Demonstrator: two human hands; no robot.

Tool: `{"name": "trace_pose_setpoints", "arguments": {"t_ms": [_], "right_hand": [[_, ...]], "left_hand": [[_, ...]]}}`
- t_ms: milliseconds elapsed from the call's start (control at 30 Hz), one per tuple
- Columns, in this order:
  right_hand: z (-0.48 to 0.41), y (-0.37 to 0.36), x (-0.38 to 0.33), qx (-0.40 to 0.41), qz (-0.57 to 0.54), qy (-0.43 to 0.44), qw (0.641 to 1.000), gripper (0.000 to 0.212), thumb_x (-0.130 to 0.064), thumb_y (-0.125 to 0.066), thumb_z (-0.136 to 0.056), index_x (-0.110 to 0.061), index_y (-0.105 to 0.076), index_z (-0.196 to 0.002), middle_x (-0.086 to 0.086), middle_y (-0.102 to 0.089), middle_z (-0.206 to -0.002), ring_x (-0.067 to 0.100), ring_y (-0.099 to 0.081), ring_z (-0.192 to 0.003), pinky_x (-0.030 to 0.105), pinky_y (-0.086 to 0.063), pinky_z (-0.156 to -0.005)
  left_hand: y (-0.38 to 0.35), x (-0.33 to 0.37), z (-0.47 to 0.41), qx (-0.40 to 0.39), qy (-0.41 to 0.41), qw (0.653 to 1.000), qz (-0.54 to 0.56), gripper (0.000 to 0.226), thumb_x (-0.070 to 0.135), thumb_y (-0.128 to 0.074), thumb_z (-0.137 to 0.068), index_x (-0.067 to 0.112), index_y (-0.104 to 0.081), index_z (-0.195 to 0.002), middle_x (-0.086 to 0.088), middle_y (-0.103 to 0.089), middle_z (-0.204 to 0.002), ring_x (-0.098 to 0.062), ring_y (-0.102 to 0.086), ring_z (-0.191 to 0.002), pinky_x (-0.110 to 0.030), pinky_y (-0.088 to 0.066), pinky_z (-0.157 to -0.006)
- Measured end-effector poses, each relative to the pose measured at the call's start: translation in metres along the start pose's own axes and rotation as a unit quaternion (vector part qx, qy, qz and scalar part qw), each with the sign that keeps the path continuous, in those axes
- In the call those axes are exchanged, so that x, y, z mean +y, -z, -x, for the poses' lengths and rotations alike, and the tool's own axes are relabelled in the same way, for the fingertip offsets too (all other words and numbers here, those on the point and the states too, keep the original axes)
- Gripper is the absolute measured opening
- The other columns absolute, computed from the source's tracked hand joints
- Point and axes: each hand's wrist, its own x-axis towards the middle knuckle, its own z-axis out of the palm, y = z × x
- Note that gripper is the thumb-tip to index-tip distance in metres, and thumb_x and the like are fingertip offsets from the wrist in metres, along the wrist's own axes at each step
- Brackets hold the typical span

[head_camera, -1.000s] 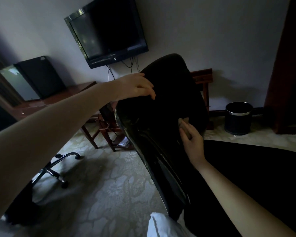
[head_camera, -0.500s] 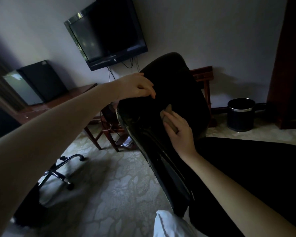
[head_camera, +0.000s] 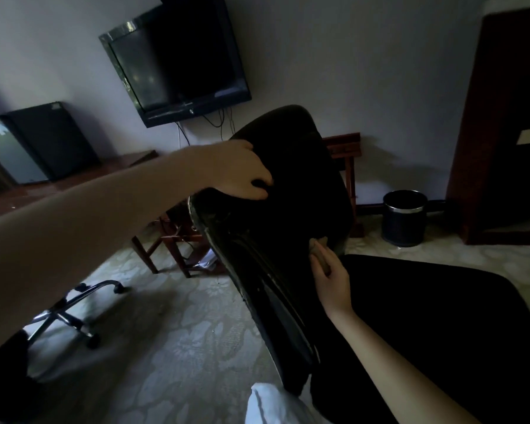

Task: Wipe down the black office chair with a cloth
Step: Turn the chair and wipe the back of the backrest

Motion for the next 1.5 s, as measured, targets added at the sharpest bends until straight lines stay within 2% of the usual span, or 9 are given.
{"name": "trace_pose_setpoints", "arguments": {"t_ms": [100,333,567,733,900,1033,1200,1400,1500], "right_hand": [[0.011,0.000,0.001,0.012,0.003,-0.025,1.000,0.037,-0.005,-0.052,-0.094,-0.019,-0.056,-0.128,-0.018,-0.051,-0.121,-0.013,-0.045,-0.115,0.010,-0.033,-0.099],[0.031,-0.017,-0.004,0.009,0.051,0.047,0.998,0.041,-0.031,-0.048,-0.089,-0.027,-0.054,-0.130,-0.002,-0.045,-0.142,0.013,-0.038,-0.132,0.033,-0.029,-0.111],[-0.004,-0.017,-0.005,0.013,0.001,0.036,0.999,0.033,-0.002,-0.051,-0.094,-0.010,-0.058,-0.125,-0.015,-0.052,-0.122,-0.011,-0.047,-0.115,0.012,-0.037,-0.099],[-0.010,-0.010,0.026,0.047,-0.009,-0.026,0.999,0.032,-0.005,-0.050,-0.095,-0.009,-0.057,-0.126,0.000,-0.057,-0.125,0.010,-0.053,-0.119,0.024,-0.041,-0.102],[0.013,-0.004,0.043,0.087,-0.036,-0.124,0.988,0.034,-0.003,-0.049,-0.095,-0.011,-0.056,-0.127,-0.005,-0.054,-0.124,0.009,-0.050,-0.121,0.020,-0.038,-0.100],[0.029,-0.014,0.041,0.085,0.019,-0.091,0.992,0.037,-0.006,-0.051,-0.093,-0.011,-0.055,-0.130,0.004,-0.050,-0.136,0.017,-0.046,-0.129,0.032,-0.035,-0.109],[0.054,-0.032,0.027,0.085,-0.004,-0.027,0.996,0.047,-0.039,-0.045,-0.086,-0.026,-0.055,-0.130,-0.004,-0.047,-0.140,0.011,-0.042,-0.131,0.044,-0.034,-0.109],[0.032,-0.031,0.013,0.067,0.023,0.014,0.997,0.032,-0.030,-0.049,-0.093,-0.042,-0.050,-0.122,-0.032,-0.036,-0.131,0.008,-0.039,-0.130,0.044,-0.035,-0.109],[0.018,-0.030,0.029,0.069,0.030,0.028,0.997,0.037,-0.038,-0.043,-0.093,-0.036,-0.051,-0.128,-0.015,-0.044,-0.139,0.016,-0.043,-0.129,0.047,-0.039,-0.106]], "left_hand": [[-0.001,0.050,-0.009,-0.050,-0.005,0.999,-0.015,0.050,0.044,-0.026,-0.099,0.033,-0.019,-0.147,0.004,-0.029,-0.152,-0.016,-0.025,-0.139,-0.040,-0.010,-0.116],[-0.051,0.115,-0.008,-0.163,0.090,0.974,-0.129,0.054,0.038,-0.017,-0.103,0.022,0.004,-0.150,-0.003,0.011,-0.158,-0.021,0.010,-0.145,-0.041,0.007,-0.115],[-0.073,0.133,-0.011,-0.119,0.118,0.973,-0.160,0.060,0.039,-0.020,-0.102,0.013,0.008,-0.148,-0.011,0.013,-0.156,-0.029,0.013,-0.144,-0.050,0.013,-0.112],[-0.084,0.137,-0.020,-0.098,0.107,0.975,-0.170,0.059,0.038,-0.019,-0.103,0.013,0.008,-0.149,-0.012,0.014,-0.156,-0.028,0.014,-0.143,-0.047,0.011,-0.113],[-0.092,0.141,-0.025,-0.078,0.112,0.976,-0.172,0.059,0.037,-0.017,-0.103,0.009,0.008,-0.149,-0.015,0.013,-0.156,-0.029,0.014,-0.143,-0.048,0.009,-0.113],[-0.097,0.140,-0.025,-0.064,0.107,0.976,-0.178,0.059,0.037,-0.016,-0.103,0.009,0.007,-0.149,-0.015,0.012,-0.156,-0.030,0.014,-0.143,-0.050,0.011,-0.113],[-0.100,0.138,-0.027,-0.054,0.102,0.978,-0.171,0.059,0.038,-0.015,-0.102,0.009,0.007,-0.149,-0.017,0.012,-0.155,-0.031,0.013,-0.143,-0.050,0.010,-0.113],[-0.101,0.139,-0.031,-0.059,0.113,0.977,-0.171,0.061,0.040,-0.017,-0.102,0.009,0.006,-0.149,-0.017,0.013,-0.155,-0.032,0.012,-0.144,-0.051,0.008,-0.114],[-0.105,0.142,-0.042,-0.057,0.115,0.975,-0.180,0.062,0.038,-0.018,-0.102,0.006,0.008,-0.148,-0.018,0.013,-0.155,-0.033,0.012,-0.143,-0.053,0.008,-0.113]]}}
